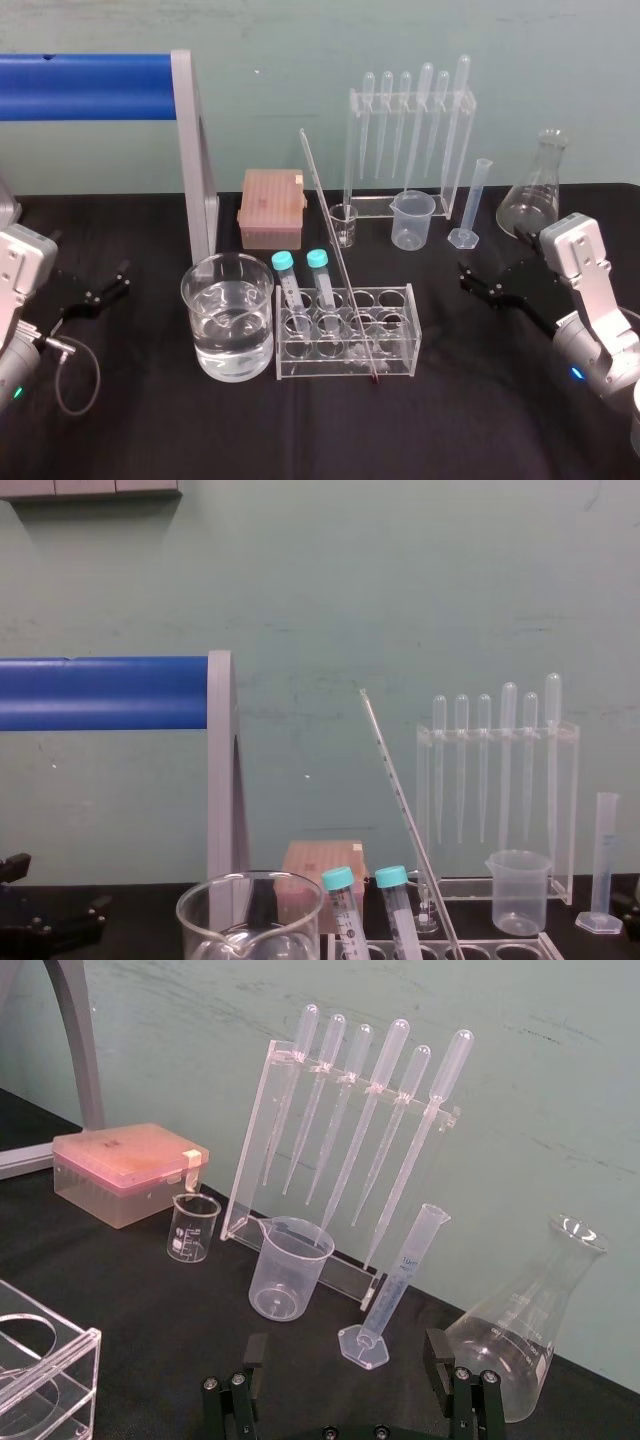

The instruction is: Hold the thermometer with one hand and immerse one end into the beaker, then reinsert it into the test tube rack.

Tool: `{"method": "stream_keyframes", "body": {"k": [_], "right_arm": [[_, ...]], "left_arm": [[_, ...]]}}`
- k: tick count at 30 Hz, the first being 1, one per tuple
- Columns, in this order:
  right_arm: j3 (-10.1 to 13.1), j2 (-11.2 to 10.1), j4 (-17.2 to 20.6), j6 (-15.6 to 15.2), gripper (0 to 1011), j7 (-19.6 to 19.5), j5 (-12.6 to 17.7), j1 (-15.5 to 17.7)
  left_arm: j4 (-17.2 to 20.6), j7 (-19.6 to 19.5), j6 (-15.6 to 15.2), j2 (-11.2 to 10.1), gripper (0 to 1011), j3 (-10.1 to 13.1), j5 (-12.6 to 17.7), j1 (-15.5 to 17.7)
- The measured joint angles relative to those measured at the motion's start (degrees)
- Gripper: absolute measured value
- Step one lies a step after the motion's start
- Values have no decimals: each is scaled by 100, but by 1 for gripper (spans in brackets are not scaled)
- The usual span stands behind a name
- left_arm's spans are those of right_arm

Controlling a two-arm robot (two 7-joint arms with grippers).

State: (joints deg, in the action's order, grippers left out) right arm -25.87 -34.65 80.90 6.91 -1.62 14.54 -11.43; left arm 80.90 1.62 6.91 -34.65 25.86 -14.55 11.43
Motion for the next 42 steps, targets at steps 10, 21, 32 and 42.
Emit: {"method": "stream_keyframes", "body": {"k": [10,21,32,42], "right_arm": [[0,0,0,0,1003,0,0,0],[0,0,0,-1,1003,0,1,0],[0,0,0,-1,1003,0,1,0],[0,0,-1,-1,1003,0,1,0]], "left_arm": [[0,0,0,0,1008,0,0,0],[0,0,0,0,1008,0,0,0],[0,0,0,0,1008,0,0,0],[0,0,0,0,1008,0,0,0]]}}
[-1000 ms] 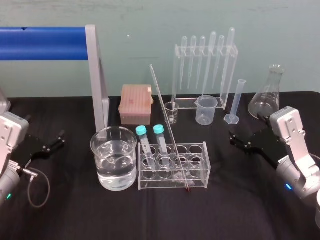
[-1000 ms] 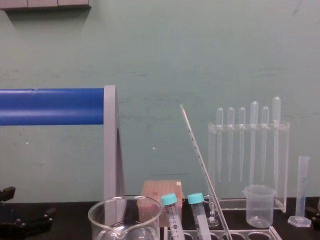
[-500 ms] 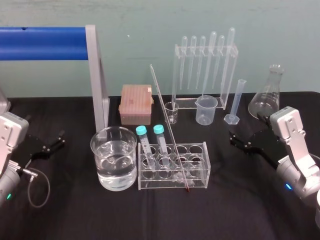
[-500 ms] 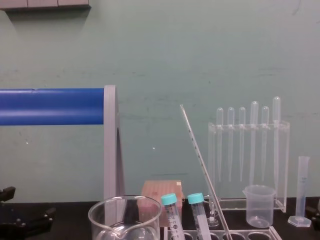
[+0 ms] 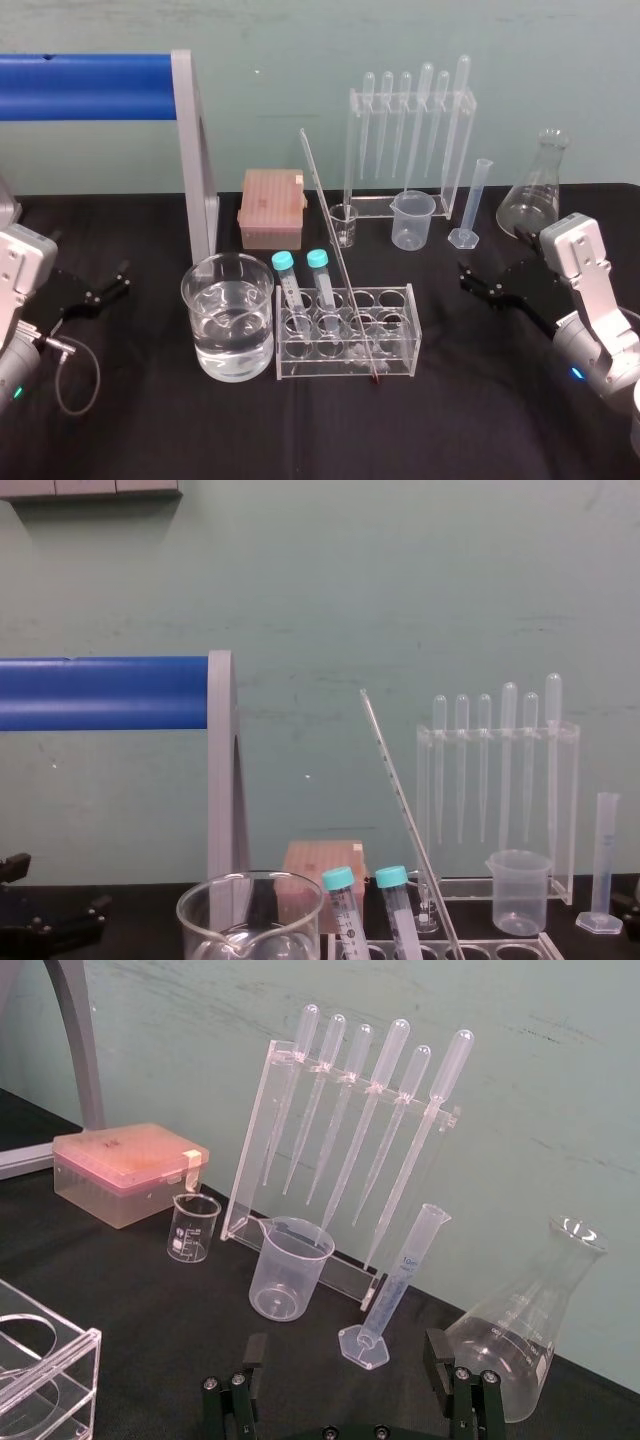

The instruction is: Hold the thermometer with one hand and immerse one end into the beaker, then reinsert it into the test tube rack.

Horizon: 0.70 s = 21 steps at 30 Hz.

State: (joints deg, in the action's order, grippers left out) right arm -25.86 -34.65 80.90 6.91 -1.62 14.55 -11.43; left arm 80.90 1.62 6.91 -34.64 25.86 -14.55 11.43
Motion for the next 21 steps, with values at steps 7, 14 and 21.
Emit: {"method": "stream_keyframes", "body": {"k": [7,14,21], "right_arm": [[0,0,0,0,1003,0,0,0],[43,6,12,-23,1003,44,55,14],[699,120,540,-955,1003,794,1552,160]], "left_arm": [[0,0,0,0,1008,0,0,0],[0,0,0,0,1008,0,0,0],[0,0,0,0,1008,0,0,0]]}}
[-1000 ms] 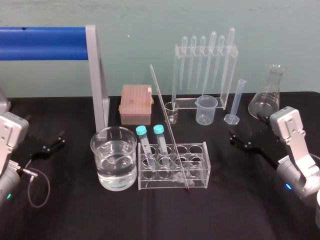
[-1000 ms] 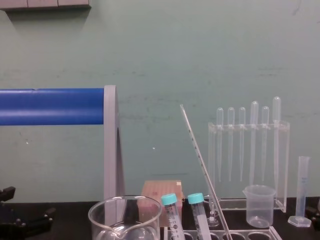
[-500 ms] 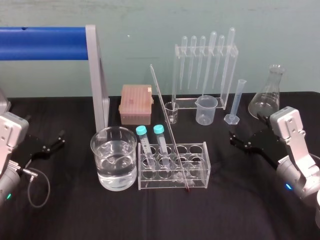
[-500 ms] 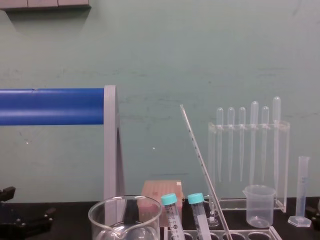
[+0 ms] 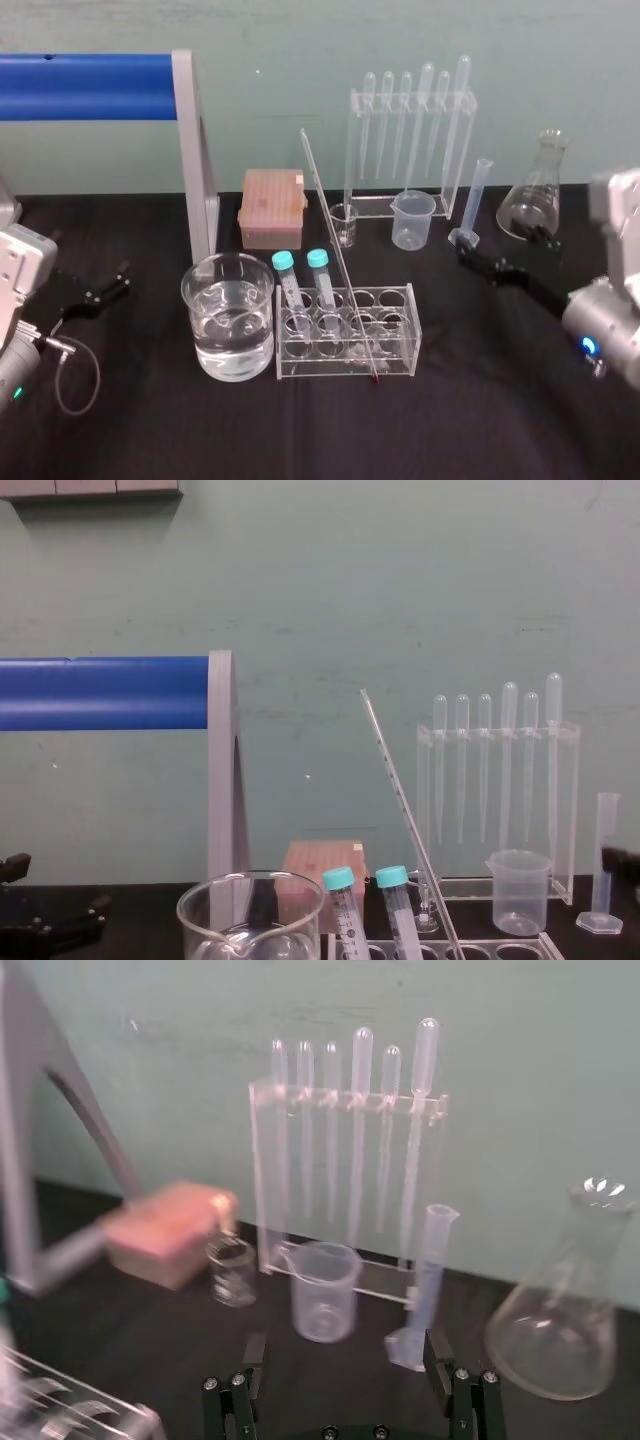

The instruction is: Hold the thermometer with one hand and immerse one end into the beaker, then reinsert it into the test tube rack.

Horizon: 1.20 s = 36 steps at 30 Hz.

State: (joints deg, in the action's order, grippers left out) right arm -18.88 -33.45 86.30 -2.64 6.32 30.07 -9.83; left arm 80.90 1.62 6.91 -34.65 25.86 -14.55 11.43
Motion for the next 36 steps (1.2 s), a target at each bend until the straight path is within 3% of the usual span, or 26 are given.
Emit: {"method": "stream_keyframes", "body": {"k": [2,7,10,14,23,24,29,36], "right_arm": [[207,10,231,-487,1003,265,505,0],[404,-90,692,-1446,1003,860,1258,-167],[367,-154,809,-1667,1003,1076,1451,-285],[141,-241,934,-1981,1003,1562,1706,-616],[-464,-97,677,-2285,1003,1941,1686,-1301],[-717,57,456,-2352,1003,1932,1574,-1586],[-1057,335,91,-2383,1003,1846,1408,-1973],[-1333,568,-224,-2360,1003,1738,1269,-2296]], "left_arm": [[0,0,0,0,1008,0,0,0],[0,0,0,0,1008,0,0,0],[0,0,0,0,1008,0,0,0],[0,0,0,0,1008,0,0,0],[0,0,0,0,1008,0,0,0],[0,0,0,0,1008,0,0,0],[0,0,0,0,1008,0,0,0],[0,0,0,0,1008,0,0,0]]}}
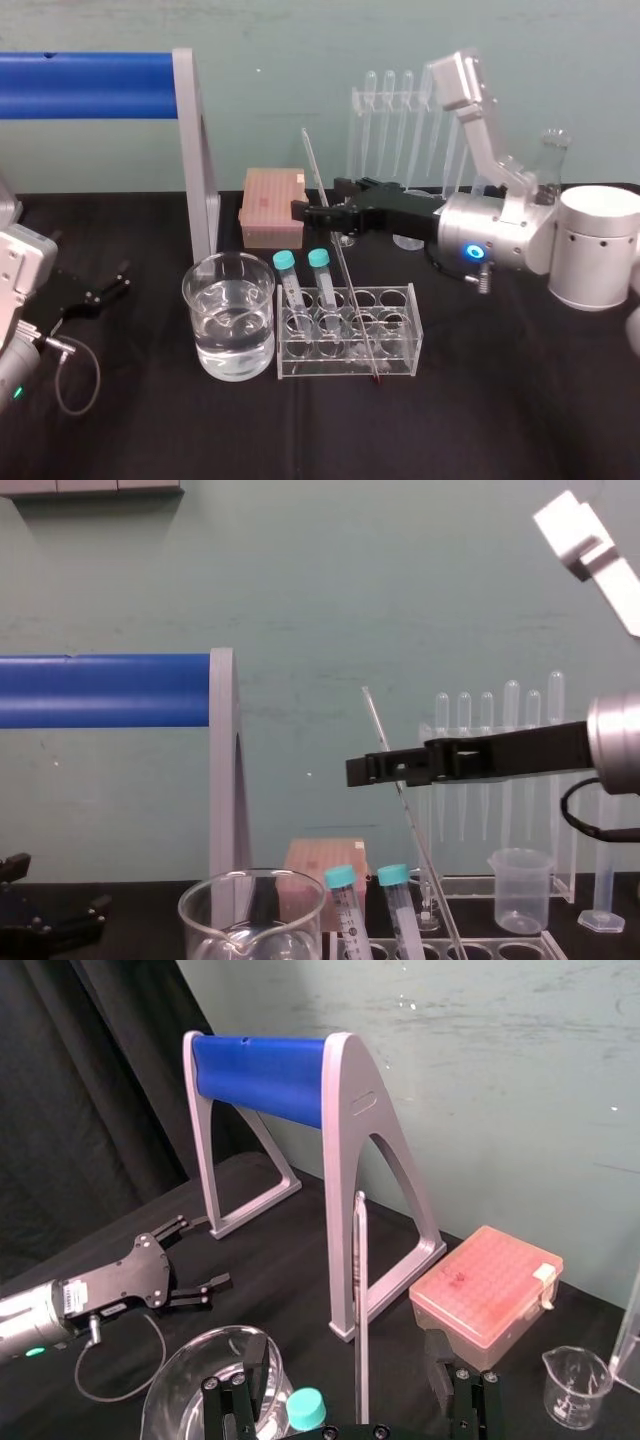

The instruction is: Hold the thermometer with one hand and immerse one end into the beaker, then reinsert it into the test tube rack.

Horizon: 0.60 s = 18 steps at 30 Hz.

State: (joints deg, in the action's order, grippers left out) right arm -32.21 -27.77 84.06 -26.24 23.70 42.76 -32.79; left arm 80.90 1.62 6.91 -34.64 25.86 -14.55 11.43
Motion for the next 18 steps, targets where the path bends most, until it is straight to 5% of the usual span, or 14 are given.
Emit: {"method": "stream_keyframes", "body": {"k": [7,18], "right_arm": [[-177,62,-107,95,1003,-52,-124,-170],[-155,57,-98,95,965,-50,-106,-155]], "left_arm": [[0,0,0,0,1008,-1,0,0],[0,0,0,0,1008,0,0,0]]}}
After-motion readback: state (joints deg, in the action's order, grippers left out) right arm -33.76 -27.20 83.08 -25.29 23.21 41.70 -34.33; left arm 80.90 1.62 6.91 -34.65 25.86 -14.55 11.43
